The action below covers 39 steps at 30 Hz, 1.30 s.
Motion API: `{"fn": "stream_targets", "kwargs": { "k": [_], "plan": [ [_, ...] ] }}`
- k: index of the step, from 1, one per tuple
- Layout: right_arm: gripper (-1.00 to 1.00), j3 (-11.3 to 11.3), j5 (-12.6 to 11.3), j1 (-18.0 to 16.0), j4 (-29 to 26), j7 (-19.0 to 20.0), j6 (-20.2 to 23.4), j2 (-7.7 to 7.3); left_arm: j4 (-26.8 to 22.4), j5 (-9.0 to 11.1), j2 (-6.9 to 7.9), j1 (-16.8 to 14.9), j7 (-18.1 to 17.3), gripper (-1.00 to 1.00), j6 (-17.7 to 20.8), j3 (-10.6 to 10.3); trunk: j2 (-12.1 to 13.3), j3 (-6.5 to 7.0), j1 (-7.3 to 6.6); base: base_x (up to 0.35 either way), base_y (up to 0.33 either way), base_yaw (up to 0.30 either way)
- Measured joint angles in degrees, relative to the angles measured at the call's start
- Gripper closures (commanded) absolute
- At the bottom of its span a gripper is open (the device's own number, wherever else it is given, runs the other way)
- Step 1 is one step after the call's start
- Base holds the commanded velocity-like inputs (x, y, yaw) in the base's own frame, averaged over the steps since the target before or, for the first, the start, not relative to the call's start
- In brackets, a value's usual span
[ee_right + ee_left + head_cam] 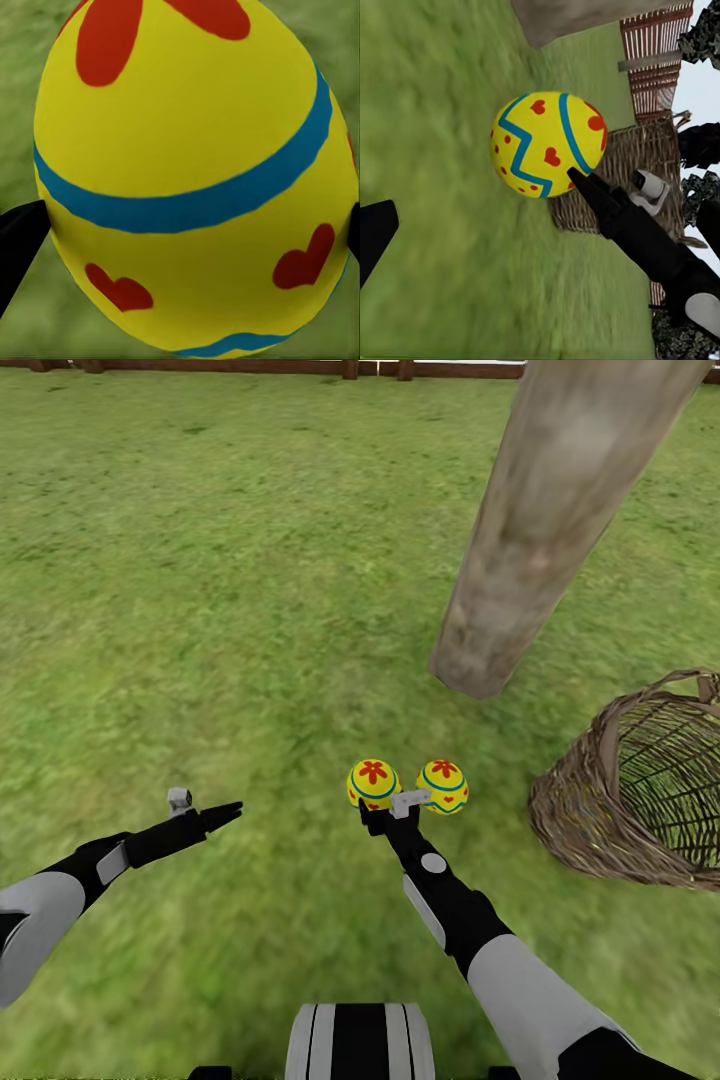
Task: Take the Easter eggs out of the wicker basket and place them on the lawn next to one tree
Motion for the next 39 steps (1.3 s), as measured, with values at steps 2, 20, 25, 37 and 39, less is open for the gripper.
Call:
{"fn": "stream_targets", "kwargs": {
  "k": [2,20,25,37,39],
  "plan": [
    [1.00,0.0,0.0,0.0,0.0,0.0,0.0,0.00,0.0,0.0,0.00,0.0,0.0,-1.00,0.0,0.0,0.0,-0.44,0.05,0.000,0.000,0.000],
    [-1.00,-0.1,0.1,0.0,-0.4,0.0,0.0,-0.03,0.0,0.0,0.17,0.0,-0.4,-1.00,0.1,0.1,0.0,0.43,-0.06,0.000,0.000,0.000],
    [-1.00,-0.1,0.0,0.0,-0.6,0.1,-0.1,-0.08,0.0,0.0,0.18,0.0,-0.3,-1.00,0.1,0.1,0.1,1.54,-0.19,0.000,0.000,0.000],
    [-1.00,-0.2,-0.2,5.7,-12.6,-0.1,6.5,-0.10,0.0,0.0,0.09,0.0,-0.2,-1.00,0.2,0.1,0.2,4.20,-0.50,0.000,0.000,0.000],
    [-1.00,-0.2,-0.3,5.8,-14.6,-0.1,12.4,-0.03,0.0,0.0,0.09,0.0,-0.1,-1.00,0.2,0.1,0.3,4.65,-0.55,0.000,0.000,0.000]
  ]
}}
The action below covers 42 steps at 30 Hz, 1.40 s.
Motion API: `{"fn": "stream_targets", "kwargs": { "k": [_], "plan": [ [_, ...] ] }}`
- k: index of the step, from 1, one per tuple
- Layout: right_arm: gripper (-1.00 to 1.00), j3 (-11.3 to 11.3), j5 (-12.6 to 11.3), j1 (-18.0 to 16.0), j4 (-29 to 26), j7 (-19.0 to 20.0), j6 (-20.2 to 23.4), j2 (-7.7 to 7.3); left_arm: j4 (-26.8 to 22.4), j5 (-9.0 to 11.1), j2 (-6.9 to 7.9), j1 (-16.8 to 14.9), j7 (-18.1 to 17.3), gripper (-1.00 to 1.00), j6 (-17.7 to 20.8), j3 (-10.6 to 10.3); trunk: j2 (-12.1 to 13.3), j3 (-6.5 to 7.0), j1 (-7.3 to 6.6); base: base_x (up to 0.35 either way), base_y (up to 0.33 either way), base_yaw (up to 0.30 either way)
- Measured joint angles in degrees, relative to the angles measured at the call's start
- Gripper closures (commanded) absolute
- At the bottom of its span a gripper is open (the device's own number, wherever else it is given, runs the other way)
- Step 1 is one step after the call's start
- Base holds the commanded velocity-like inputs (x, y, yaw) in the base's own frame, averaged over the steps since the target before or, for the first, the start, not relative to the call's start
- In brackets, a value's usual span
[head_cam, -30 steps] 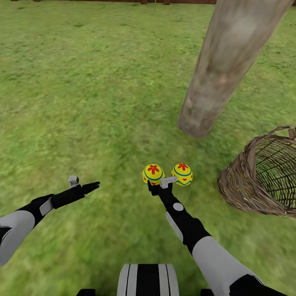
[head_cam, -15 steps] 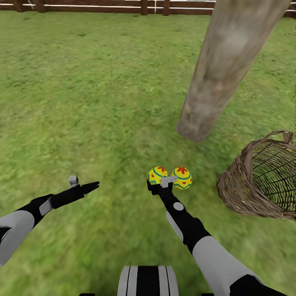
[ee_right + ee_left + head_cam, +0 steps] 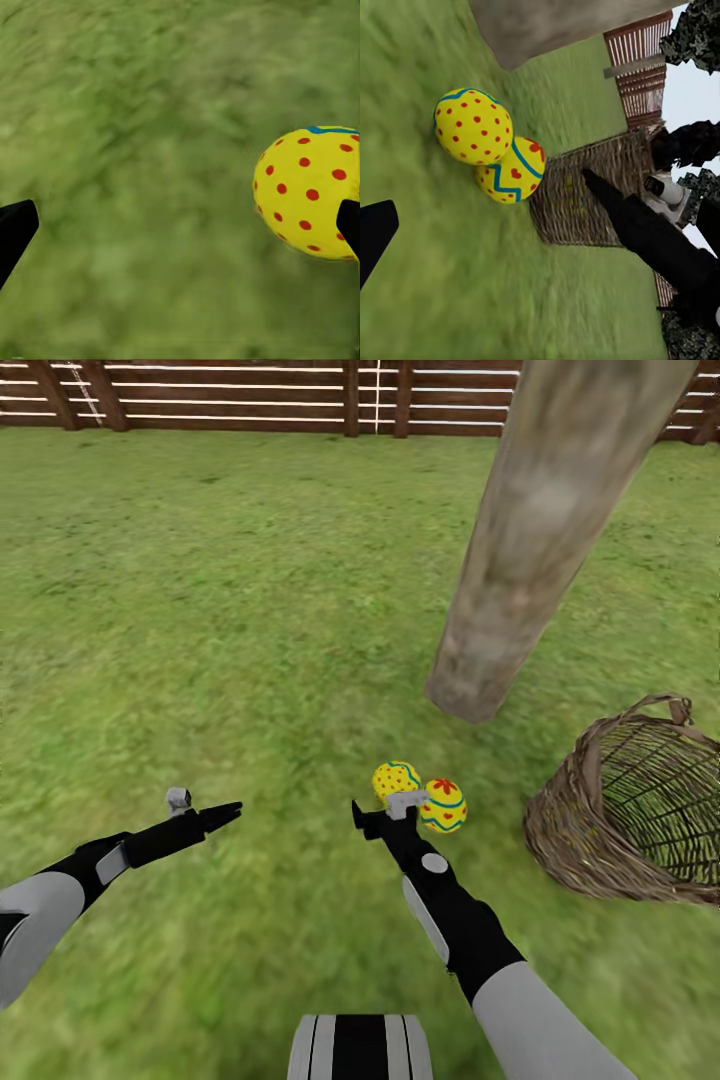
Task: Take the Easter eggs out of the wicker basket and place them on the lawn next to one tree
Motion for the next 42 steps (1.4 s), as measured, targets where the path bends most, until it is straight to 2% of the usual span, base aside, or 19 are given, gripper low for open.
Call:
{"fn": "stream_targets", "kwargs": {
  "k": [1,3,5,7,9,10,11,14,15,17,19,21,22,26,29,31,34,39,42],
  "plan": [
    [-1.00,0.0,-0.4,0.0,-1.1,0.0,4.0,0.05,0.0,0.0,0.00,0.0,0.1,-1.00,0.1,0.0,0.0,0.22,-0.03,0.000,0.000,0.000],
    [-1.00,-0.4,-6.9,-0.1,-2.1,0.1,15.4,0.16,0.0,0.0,-0.20,0.0,0.3,-1.00,1.8,-0.1,0.0,0.66,-0.08,0.000,0.000,0.000],
    [-1.00,-0.5,-10.2,-0.8,-2.8,0.0,24.2,0.18,0.0,0.0,-0.08,0.0,0.4,-1.00,3.3,0.0,0.1,1.11,-0.13,0.000,0.000,0.000],
    [-1.00,-0.6,-10.7,-3.5,-2.3,0.0,29.2,-0.09,0.0,-0.1,-0.23,0.0,0.4,-1.00,6.0,-0.1,0.1,1.56,-0.18,0.000,0.000,0.000],
    [-1.00,-0.7,-10.5,-8.5,-2.0,0.1,37.0,-2.18,-0.1,-0.1,-0.32,0.0,0.5,-1.00,7.6,-0.1,0.1,2.00,-0.23,0.000,0.000,0.000],
    [-1.00,-0.7,-10.2,-13.3,0.7,0.2,44.5,-4.95,-0.1,-0.1,-0.34,0.0,0.5,-1.00,8.0,-0.1,0.1,2.22,-0.26,0.000,0.000,0.000],
    [-1.00,-0.6,-10.2,-17.8,6.4,0.3,47.7,-6.31,-0.1,-0.1,-0.34,0.0,0.5,-1.00,8.2,-0.1,0.1,2.45,-0.28,0.000,0.000,0.000],
    [-1.00,-0.3,-10.1,-35.5,36.0,4.3,55.1,-6.96,-0.1,-0.1,-0.19,0.0,0.5,-1.00,8.3,-0.1,0.2,3.11,-0.36,0.000,0.000,0.000],
    [-1.00,0.0,-10.5,-39.0,39.6,5.8,55.9,-7.01,-0.1,-0.1,-0.19,0.0,0.4,-1.00,8.2,-0.1,0.2,3.34,-0.40,0.000,0.000,0.000],
    [-1.00,5.5,-8.7,-44.7,47.3,9.5,57.0,-7.40,-0.1,-0.1,-0.11,0.0,0.3,-1.00,8.2,-0.1,0.2,3.77,-0.44,0.000,0.000,0.000],
    [-1.00,15.6,-7.9,-46.3,49.8,16.3,57.0,-7.55,-0.1,-0.2,-0.09,0.0,0.2,-1.00,8.2,-0.1,0.3,4.21,-0.49,0.000,0.000,0.000],
    [-1.00,22.5,-7.9,-46.5,50.0,20.3,57.0,-6.82,-0.1,-0.1,-0.09,0.0,0.2,-1.00,8.1,-0.1,0.3,4.66,-0.54,0.000,0.000,0.000],
    [-1.00,24.3,-8.0,-46.6,49.7,22.4,57.0,-6.50,-0.1,-0.1,-0.09,0.0,0.2,-1.00,8.2,-0.1,0.3,4.88,-0.57,0.000,0.000,0.000],
    [-1.00,24.9,-8.0,-46.7,44.7,24.9,57.0,-6.89,-0.1,-0.2,-0.17,0.0,0.3,-1.00,8.1,-0.1,0.3,5.77,-0.67,0.000,0.000,0.000],
    [-1.00,25.0,-8.2,-46.8,35.8,31.3,57.0,-9.92,-0.1,-0.2,-0.10,0.0,0.3,-1.00,8.1,-0.1,0.4,6.00,-0.69,0.000,0.000,0.000],
    [-1.00,26.2,-7.6,-46.7,32.9,37.1,56.9,-13.43,-0.1,-0.1,0.03,0.0,0.4,-1.00,8.0,-0.1,0.4,5.99,-0.69,0.000,0.000,0.000],
    [-1.00,27.9,-7.7,-46.7,30.8,38.9,56.9,-16.80,-0.1,-0.1,0.16,0.0,0.6,-1.00,8.0,-0.1,0.4,6.00,-0.69,-0.048,0.000,0.000],
    [-1.00,29.9,-7.0,-46.9,27.8,39.1,57.0,-17.50,-0.1,-0.1,-0.02,0.0,0.6,-1.00,7.7,-0.1,0.4,5.99,-0.66,-0.296,0.000,0.000],
    [-1.00,29.7,-2.8,-47.6,27.0,39.1,56.9,-18.21,-0.1,-0.1,-0.13,0.0,0.6,-1.00,7.7,-0.1,0.4,5.99,-0.67,-0.212,0.000,0.000]
  ]
}}
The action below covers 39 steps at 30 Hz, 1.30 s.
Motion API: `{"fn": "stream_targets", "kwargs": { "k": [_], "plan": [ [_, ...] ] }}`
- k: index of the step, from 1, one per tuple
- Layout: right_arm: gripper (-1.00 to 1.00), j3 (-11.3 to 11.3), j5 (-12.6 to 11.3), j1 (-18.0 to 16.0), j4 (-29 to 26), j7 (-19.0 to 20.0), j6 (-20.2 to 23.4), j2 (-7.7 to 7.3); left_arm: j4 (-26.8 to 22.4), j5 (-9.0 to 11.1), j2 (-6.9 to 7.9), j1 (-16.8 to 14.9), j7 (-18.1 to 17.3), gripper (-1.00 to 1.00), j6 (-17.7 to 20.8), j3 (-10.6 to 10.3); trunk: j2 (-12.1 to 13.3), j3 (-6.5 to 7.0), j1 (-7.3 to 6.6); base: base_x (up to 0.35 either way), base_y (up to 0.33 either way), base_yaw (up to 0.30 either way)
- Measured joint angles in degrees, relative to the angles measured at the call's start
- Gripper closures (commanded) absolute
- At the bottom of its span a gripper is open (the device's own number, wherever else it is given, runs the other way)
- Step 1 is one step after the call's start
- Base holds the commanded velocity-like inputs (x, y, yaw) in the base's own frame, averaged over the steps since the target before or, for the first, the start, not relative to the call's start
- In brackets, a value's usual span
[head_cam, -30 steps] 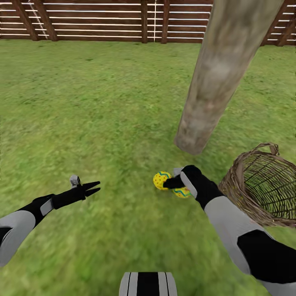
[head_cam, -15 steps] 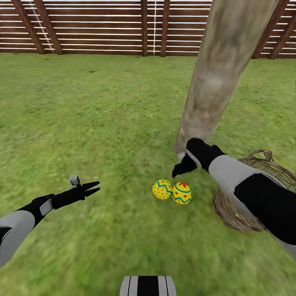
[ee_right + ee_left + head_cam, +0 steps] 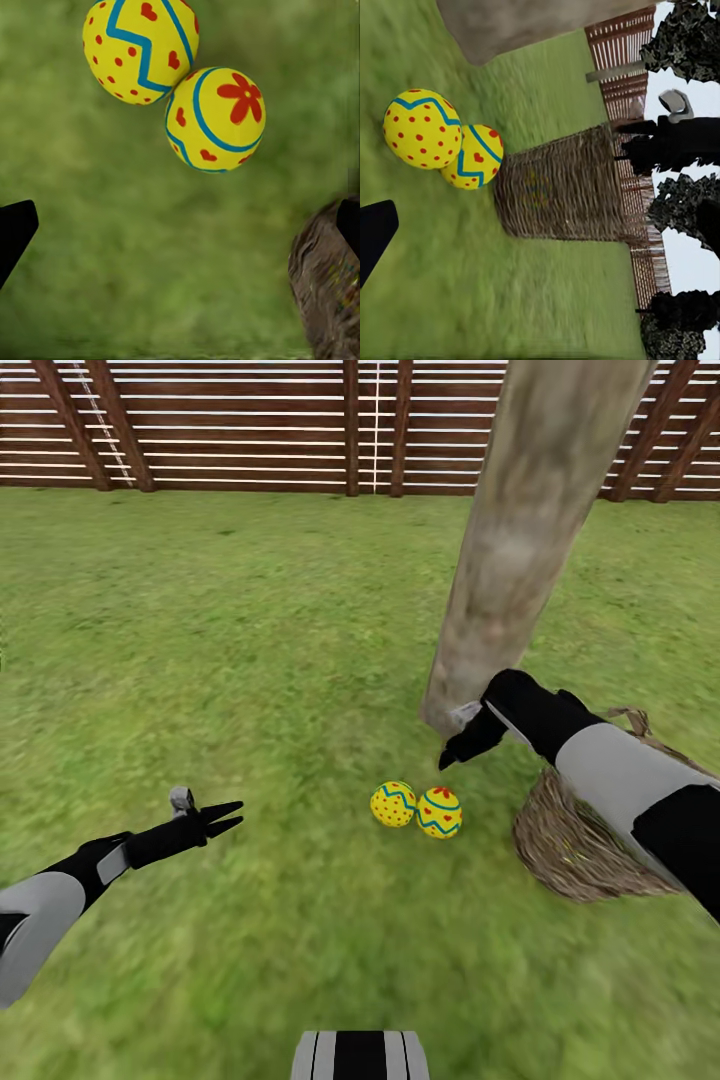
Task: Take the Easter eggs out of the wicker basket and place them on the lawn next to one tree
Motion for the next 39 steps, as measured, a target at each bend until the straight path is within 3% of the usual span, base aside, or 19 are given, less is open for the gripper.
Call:
{"fn": "stream_targets", "kwargs": {
  "k": [3,4,8,14,15,16,22,25,30,39],
  "plan": [
    [-1.00,-0.2,0.9,-0.2,-4.3,0.0,0.0,-2.93,0.0,0.0,-0.13,0.0,0.2,-1.00,0.0,0.0,0.0,0.00,-0.02,-0.064,-0.006,0.000],
    [-1.00,-0.2,1.2,-0.2,-7.6,0.1,0.0,-5.13,0.0,-0.1,-0.18,0.0,0.2,-1.00,0.0,0.0,0.0,0.01,-0.02,-0.154,-0.053,0.000],
    [-1.00,-0.2,1.2,-0.2,-10.4,0.1,0.0,-10.03,0.0,0.0,-0.22,0.0,0.3,-1.00,0.0,0.0,0.0,0.00,0.01,-0.258,-0.102,0.000],
    [-1.00,-0.2,0.6,-0.2,-14.6,0.3,0.0,-15.87,0.0,0.0,-0.24,0.0,0.3,-1.00,0.1,0.0,0.0,0.00,-0.02,-0.120,-0.039,0.000],
    [-1.00,-0.2,0.9,-0.2,-16.2,0.3,-0.1,-17.79,0.0,-0.1,-0.26,0.0,0.3,-1.00,0.1,0.0,0.0,0.00,-0.01,-0.225,-0.064,0.000],
    [-1.00,-0.3,0.7,-0.2,-16.9,0.4,0.0,-18.78,0.0,-0.1,-0.28,0.0,0.3,-1.00,0.1,0.0,0.0,0.00,0.00,-0.245,-0.073,0.000],
    [-1.00,-0.3,0.7,-0.2,-18.8,0.4,0.0,-21.90,0.0,-0.1,-0.30,0.0,1.4,-1.00,0.1,0.0,0.0,0.00,-0.01,-0.169,-0.059,0.000],
    [-1.00,-0.2,0.9,-0.2,-18.9,0.3,0.0,-22.73,0.0,-0.1,-0.30,0.0,1.8,-1.00,0.0,0.0,0.0,0.00,-0.02,-0.029,-0.017,0.000],
    [-1.00,0.2,1.5,-0.2,-18.8,0.3,-0.5,-25.41,0.0,-0.1,-0.34,0.0,4.5,-1.00,0.0,0.0,0.0,0.00,-0.02,-0.006,-0.052,0.000],
    [-1.00,0.4,1.5,-0.1,-16.3,0.4,-2.0,-28.36,0.0,-0.1,-0.69,0.0,4.9,-1.00,-0.1,0.0,0.0,0.00,-0.02,0.000,-0.004,0.000]
  ]
}}
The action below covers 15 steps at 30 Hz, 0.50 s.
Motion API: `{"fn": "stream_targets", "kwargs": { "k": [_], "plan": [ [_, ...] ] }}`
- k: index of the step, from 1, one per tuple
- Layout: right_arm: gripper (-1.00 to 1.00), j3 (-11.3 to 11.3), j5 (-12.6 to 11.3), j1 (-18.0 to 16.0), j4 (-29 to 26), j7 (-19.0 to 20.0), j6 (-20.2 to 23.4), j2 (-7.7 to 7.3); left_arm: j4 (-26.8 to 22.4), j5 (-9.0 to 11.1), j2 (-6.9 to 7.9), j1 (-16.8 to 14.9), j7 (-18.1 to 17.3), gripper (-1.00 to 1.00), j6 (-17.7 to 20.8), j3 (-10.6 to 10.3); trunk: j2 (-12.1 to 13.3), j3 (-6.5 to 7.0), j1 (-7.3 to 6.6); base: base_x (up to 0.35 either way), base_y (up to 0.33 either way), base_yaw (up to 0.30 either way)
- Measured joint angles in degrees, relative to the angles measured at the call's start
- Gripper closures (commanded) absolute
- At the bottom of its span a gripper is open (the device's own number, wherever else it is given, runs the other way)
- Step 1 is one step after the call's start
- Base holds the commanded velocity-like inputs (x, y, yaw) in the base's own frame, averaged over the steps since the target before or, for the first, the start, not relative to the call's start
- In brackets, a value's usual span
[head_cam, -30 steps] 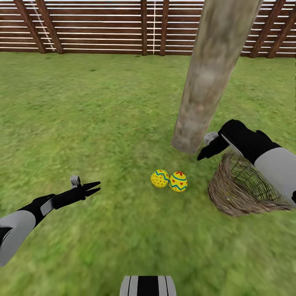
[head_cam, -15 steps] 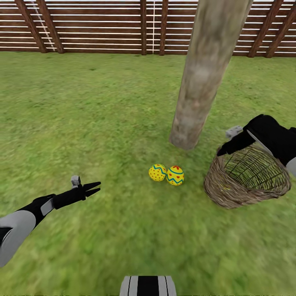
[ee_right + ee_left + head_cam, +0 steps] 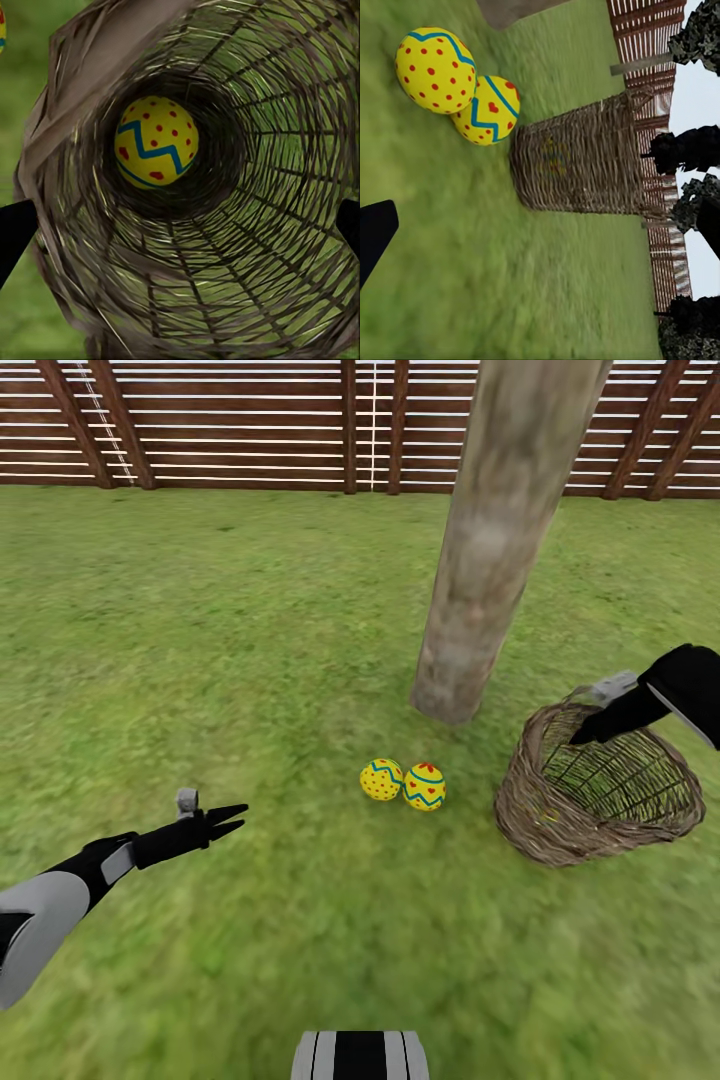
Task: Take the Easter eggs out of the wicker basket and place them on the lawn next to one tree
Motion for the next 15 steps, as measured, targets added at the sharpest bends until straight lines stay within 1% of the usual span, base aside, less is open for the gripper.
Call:
{"fn": "stream_targets", "kwargs": {
  "k": [4,10,15],
  "plan": [
    [-1.00,0.0,-0.1,0.1,0.9,-0.1,-0.5,-0.44,0.0,0.0,-0.17,0.0,0.0,-1.00,0.0,0.0,0.0,0.00,0.00,0.032,-0.040,0.000],
    [-1.00,0.5,-0.1,0.4,2.0,-0.3,-3.0,-0.31,0.0,0.0,-0.35,0.0,-0.3,-1.00,0.0,0.0,0.0,0.00,-0.01,0.061,-0.053,0.000],
    [-1.00,0.6,-0.1,0.5,2.7,-0.4,-4.6,-0.13,0.0,0.0,-0.48,0.0,-0.4,-1.00,-0.1,0.0,0.0,0.00,-0.03,0.254,-0.096,0.000]
  ]
}}
